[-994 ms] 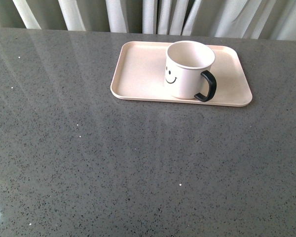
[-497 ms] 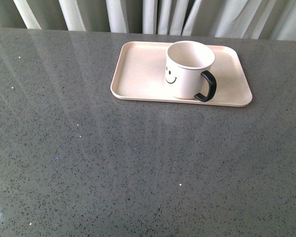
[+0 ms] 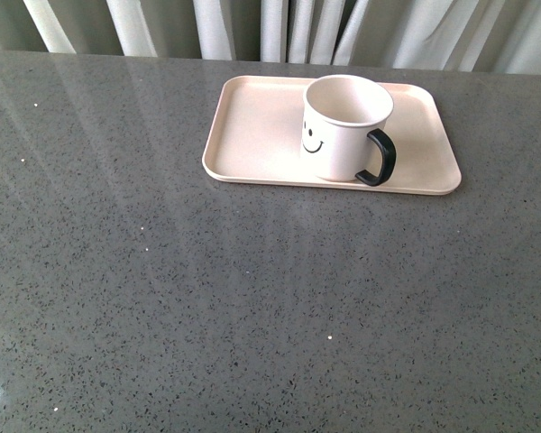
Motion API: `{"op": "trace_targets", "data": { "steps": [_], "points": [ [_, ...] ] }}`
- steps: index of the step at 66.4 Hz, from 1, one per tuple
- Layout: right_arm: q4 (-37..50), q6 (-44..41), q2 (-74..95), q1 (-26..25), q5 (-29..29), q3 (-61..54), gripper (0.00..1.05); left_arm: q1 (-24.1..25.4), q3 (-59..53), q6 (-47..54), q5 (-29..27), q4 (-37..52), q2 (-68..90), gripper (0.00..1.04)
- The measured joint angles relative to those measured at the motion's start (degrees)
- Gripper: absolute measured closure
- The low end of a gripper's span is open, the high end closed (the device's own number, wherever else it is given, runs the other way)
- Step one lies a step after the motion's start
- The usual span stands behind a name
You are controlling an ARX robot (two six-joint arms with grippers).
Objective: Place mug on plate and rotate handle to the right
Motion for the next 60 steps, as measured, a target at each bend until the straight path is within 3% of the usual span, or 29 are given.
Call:
{"op": "trace_targets", "data": {
  "steps": [31,38,49,60],
  "points": [
    [0.0,0.0,0.0,0.0,0.0,0.0,0.09,0.0,0.0,0.0,0.0,-8.02,-8.0,1.03],
    [0.0,0.0,0.0,0.0,0.0,0.0,0.09,0.0,0.02,0.0,0.0,-17.38,-15.67,1.03],
    [0.0,-0.02,0.0,0.0,0.02,0.0,0.09,0.02,0.02,0.0,-0.02,-18.1,-17.09,1.03],
    [0.0,-0.02,0.0,0.0,-0.02,0.0,0.09,0.02,0.02,0.0,0.0,-18.12,-17.09,0.75]
  ]
}}
